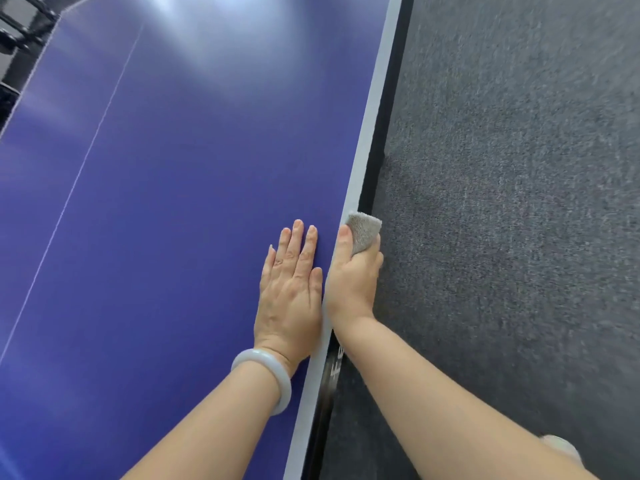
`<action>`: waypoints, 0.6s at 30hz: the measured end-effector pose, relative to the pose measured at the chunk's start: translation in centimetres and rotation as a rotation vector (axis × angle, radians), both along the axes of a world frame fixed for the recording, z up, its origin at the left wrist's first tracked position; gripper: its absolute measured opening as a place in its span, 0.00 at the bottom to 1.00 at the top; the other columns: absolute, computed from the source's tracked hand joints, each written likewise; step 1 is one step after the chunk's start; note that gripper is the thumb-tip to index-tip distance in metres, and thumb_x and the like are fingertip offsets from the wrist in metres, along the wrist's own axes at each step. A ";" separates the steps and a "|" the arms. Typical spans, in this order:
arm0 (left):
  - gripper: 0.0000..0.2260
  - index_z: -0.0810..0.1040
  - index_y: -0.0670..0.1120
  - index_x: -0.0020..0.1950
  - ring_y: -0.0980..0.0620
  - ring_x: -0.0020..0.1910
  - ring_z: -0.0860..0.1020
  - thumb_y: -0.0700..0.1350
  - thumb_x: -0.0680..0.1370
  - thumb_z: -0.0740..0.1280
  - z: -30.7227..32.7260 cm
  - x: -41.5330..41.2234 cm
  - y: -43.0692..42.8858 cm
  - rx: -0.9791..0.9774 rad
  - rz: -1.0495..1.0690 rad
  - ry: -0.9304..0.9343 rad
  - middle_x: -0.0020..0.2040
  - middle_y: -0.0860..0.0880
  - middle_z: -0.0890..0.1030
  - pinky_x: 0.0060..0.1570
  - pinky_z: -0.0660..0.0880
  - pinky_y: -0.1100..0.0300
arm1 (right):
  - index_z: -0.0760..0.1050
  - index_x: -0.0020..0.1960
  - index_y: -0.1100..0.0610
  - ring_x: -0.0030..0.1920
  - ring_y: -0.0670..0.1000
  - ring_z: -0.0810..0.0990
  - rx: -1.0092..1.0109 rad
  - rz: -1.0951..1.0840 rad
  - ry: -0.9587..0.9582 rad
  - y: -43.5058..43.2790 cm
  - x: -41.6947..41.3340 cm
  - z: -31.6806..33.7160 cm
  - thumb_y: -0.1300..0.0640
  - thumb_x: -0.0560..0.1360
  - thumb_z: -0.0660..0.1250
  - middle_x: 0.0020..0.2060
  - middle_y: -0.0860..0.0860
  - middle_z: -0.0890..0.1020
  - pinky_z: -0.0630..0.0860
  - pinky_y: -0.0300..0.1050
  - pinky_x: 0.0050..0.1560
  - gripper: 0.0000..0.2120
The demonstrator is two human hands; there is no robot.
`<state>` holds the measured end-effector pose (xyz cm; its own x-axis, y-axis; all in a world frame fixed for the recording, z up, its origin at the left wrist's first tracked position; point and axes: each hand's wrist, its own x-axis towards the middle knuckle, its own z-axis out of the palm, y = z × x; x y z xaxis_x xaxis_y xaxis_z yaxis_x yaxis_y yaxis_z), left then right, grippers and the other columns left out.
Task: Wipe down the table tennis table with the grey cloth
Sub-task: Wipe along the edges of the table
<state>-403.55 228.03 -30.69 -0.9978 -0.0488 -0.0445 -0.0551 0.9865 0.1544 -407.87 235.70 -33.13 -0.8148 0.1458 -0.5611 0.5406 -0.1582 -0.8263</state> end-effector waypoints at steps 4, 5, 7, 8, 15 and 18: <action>0.24 0.58 0.46 0.80 0.54 0.80 0.49 0.49 0.83 0.47 0.0 0.1 -0.1 0.052 0.015 0.035 0.81 0.50 0.55 0.78 0.50 0.48 | 0.54 0.79 0.53 0.71 0.53 0.67 -0.098 0.076 0.014 0.2 6.8 1.2 0.32 0.72 0.53 0.67 0.52 0.67 0.64 0.50 0.72 0.42; 0.24 0.58 0.46 0.80 0.54 0.80 0.49 0.49 0.83 0.47 0.0 0.1 -0.1 0.055 0.015 0.038 0.81 0.50 0.55 0.78 0.51 0.47 | 0.54 0.79 0.53 0.71 0.53 0.66 -0.110 0.094 0.017 0.5 6.3 1.1 0.32 0.72 0.54 0.68 0.52 0.66 0.64 0.50 0.72 0.42; 0.24 0.57 0.47 0.80 0.55 0.80 0.49 0.49 0.83 0.47 0.1 0.1 -0.1 0.062 0.010 0.033 0.81 0.50 0.55 0.78 0.51 0.47 | 0.53 0.79 0.54 0.71 0.56 0.67 -0.082 0.108 0.027 0.7 2.9 0.2 0.36 0.77 0.57 0.69 0.55 0.66 0.65 0.54 0.72 0.37; 0.24 0.57 0.47 0.80 0.55 0.80 0.49 0.49 0.83 0.47 0.1 0.0 -0.1 0.068 0.007 0.029 0.81 0.51 0.55 0.78 0.51 0.47 | 0.54 0.79 0.55 0.70 0.57 0.68 -0.057 0.113 0.037 0.8 0.5 -0.2 0.39 0.79 0.59 0.69 0.57 0.66 0.66 0.54 0.71 0.35; 0.24 0.57 0.47 0.80 0.56 0.80 0.48 0.49 0.83 0.47 -0.1 0.0 -0.5 0.082 -0.001 0.042 0.81 0.51 0.55 0.78 0.50 0.48 | 0.58 0.77 0.58 0.67 0.58 0.70 -0.053 0.057 0.102 1.4 -6.3 -1.5 0.41 0.79 0.62 0.68 0.59 0.69 0.67 0.56 0.70 0.33; 0.24 0.58 0.47 0.80 0.56 0.80 0.49 0.48 0.84 0.48 -0.2 0.2 -0.5 0.075 0.001 0.047 0.81 0.51 0.55 0.78 0.51 0.46 | 0.55 0.79 0.55 0.69 0.56 0.68 -0.060 0.030 0.106 0.2 1.9 -0.6 0.39 0.79 0.61 0.66 0.54 0.68 0.65 0.51 0.71 0.35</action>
